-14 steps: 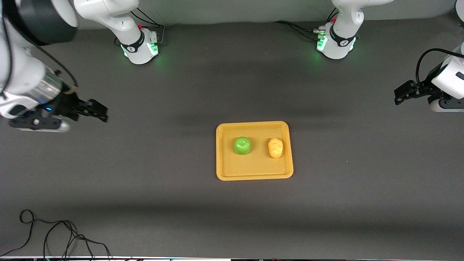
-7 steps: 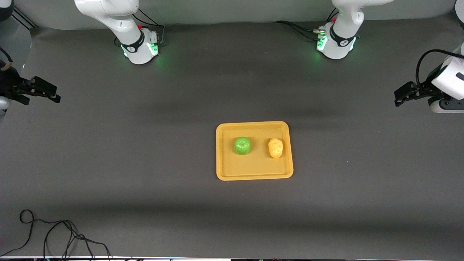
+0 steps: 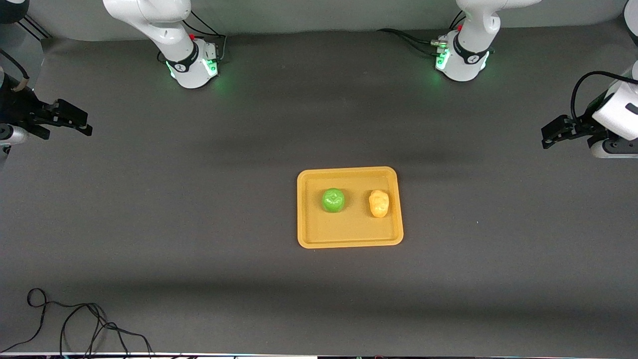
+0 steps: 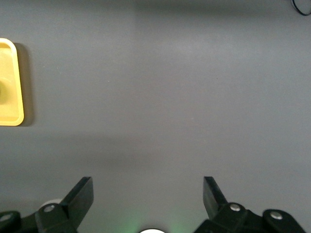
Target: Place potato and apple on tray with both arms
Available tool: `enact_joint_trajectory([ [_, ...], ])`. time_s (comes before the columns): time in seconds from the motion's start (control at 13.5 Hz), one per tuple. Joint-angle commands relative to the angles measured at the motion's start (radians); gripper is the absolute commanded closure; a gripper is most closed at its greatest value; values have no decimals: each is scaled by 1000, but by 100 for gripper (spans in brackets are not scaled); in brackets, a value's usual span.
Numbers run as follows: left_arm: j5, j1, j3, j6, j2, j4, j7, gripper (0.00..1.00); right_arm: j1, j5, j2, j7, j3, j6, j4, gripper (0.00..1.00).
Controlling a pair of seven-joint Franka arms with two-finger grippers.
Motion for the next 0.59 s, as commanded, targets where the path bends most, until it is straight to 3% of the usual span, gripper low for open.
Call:
enact_joint_trajectory([
  [0.0,0,8,-1,-20,-10,16,5,0,-13,26,-7,30,8,4,-5,0],
  [0.52,-5,1,10,-8,4,14,4,0,-14,26,-3,97,6,5,-2,0],
])
